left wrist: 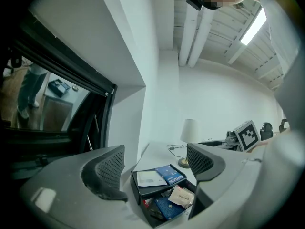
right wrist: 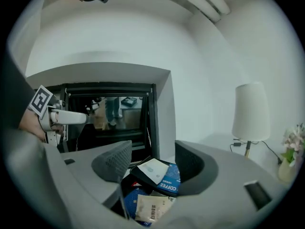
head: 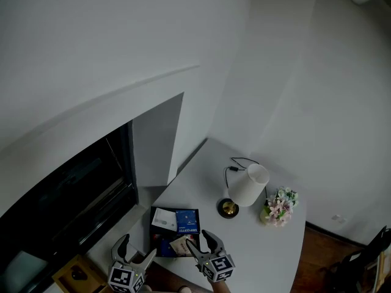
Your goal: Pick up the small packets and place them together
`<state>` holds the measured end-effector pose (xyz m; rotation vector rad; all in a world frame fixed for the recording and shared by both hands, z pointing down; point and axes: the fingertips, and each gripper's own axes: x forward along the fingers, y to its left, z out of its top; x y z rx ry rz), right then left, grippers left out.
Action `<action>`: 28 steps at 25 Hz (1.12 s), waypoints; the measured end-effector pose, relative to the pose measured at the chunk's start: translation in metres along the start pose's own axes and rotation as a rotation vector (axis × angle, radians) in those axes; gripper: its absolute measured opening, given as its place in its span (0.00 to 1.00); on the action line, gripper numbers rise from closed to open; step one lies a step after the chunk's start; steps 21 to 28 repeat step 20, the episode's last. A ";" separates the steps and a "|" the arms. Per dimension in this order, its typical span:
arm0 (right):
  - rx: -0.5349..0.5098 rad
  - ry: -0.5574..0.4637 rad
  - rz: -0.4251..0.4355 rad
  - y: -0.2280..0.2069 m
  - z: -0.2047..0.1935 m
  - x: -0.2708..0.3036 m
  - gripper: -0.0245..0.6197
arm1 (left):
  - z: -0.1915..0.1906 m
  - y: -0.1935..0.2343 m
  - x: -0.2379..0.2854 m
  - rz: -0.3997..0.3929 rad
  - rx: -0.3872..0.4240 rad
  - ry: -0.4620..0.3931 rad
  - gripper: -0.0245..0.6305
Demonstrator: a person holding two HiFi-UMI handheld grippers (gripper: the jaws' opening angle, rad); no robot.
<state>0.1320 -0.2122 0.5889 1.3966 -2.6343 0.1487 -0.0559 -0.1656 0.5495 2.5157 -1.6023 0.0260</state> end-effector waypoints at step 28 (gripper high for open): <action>-0.064 -0.046 0.062 0.020 0.025 -0.001 0.50 | 0.007 -0.008 0.001 -0.013 0.017 -0.020 0.67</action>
